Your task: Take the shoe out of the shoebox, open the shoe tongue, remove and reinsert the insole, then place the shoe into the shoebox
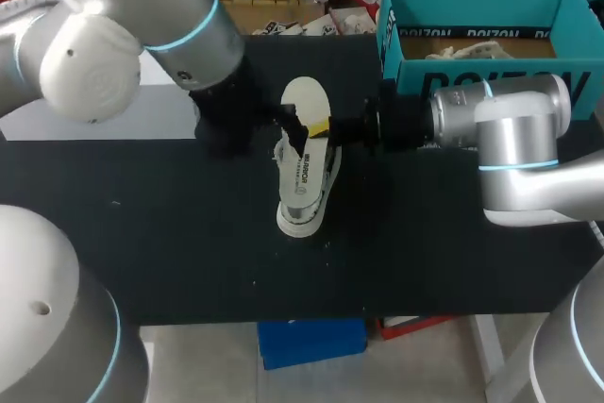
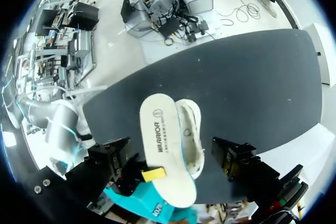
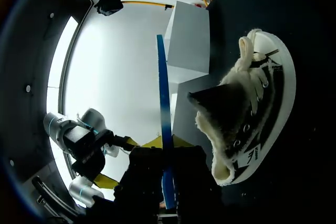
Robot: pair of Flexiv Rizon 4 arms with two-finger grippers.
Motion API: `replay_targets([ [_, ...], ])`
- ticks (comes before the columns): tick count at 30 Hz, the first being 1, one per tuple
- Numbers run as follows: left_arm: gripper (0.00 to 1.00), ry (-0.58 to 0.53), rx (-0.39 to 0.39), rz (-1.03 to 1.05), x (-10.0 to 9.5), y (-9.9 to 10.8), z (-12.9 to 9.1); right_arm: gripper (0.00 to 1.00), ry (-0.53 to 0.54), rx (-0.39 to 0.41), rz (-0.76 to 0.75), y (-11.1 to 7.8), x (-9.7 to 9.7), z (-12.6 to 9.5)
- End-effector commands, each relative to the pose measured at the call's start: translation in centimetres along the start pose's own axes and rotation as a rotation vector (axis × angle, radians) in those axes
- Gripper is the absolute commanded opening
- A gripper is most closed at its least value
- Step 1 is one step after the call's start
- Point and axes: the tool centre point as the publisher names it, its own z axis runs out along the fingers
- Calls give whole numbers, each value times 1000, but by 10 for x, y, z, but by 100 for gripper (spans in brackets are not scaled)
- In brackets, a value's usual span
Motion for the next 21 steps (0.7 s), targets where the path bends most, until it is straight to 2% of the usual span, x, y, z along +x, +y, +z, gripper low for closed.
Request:
replay_targets([
  [1, 100, -504, -96, -14, 21, -9, 0, 0, -4, -1, 1, -1, 1, 0],
  [16, 100, -510, -107, -7, 22, -9, 3, 0, -4, -1, 1, -1, 1, 0],
  [18, 100, -610, -87, -51, 23, -9, 7, 0, -4, -1, 1, -1, 1, 0],
  [21, 100, -712, -100, -121, 27, -2, 7, 0, -4, -1, 1, -1, 1, 0],
])
